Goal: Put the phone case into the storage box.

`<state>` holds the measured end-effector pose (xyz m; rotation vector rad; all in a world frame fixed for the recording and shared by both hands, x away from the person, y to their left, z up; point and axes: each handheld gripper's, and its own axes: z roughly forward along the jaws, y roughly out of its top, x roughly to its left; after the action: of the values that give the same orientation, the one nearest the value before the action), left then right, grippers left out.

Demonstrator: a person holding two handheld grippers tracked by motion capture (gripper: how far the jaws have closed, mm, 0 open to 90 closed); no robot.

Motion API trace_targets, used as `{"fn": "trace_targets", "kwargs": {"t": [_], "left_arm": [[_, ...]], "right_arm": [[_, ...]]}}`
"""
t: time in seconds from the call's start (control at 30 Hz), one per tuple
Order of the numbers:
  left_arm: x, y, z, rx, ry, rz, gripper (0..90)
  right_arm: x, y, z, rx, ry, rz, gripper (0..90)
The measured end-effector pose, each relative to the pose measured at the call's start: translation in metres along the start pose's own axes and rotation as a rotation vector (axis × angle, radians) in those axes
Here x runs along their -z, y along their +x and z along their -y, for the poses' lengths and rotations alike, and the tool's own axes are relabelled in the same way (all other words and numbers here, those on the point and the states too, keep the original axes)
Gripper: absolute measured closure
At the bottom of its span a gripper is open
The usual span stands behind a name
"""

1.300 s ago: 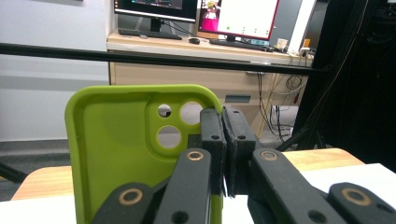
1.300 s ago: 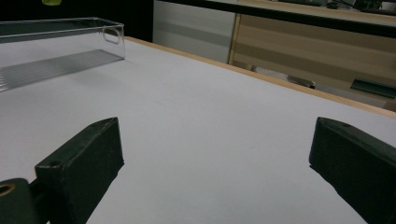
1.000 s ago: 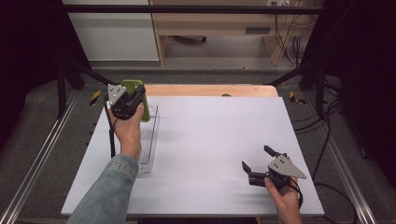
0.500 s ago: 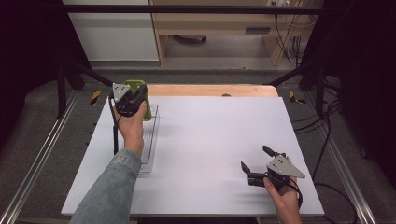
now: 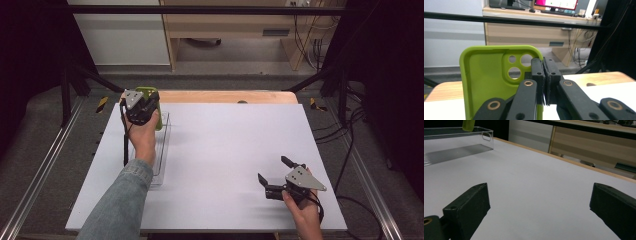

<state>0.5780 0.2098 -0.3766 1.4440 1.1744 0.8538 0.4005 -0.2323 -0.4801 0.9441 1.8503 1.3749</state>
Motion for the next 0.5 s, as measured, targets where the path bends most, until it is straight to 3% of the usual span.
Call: {"fn": "trace_targets", "kwargs": {"t": [0.5], "left_arm": [[-0.0052,0.0011,0.0056,0.016,0.018,0.005,87.7]], "right_arm": [[-0.0005,0.0001,-0.0001,0.006,0.0,0.003,3.2]]}}
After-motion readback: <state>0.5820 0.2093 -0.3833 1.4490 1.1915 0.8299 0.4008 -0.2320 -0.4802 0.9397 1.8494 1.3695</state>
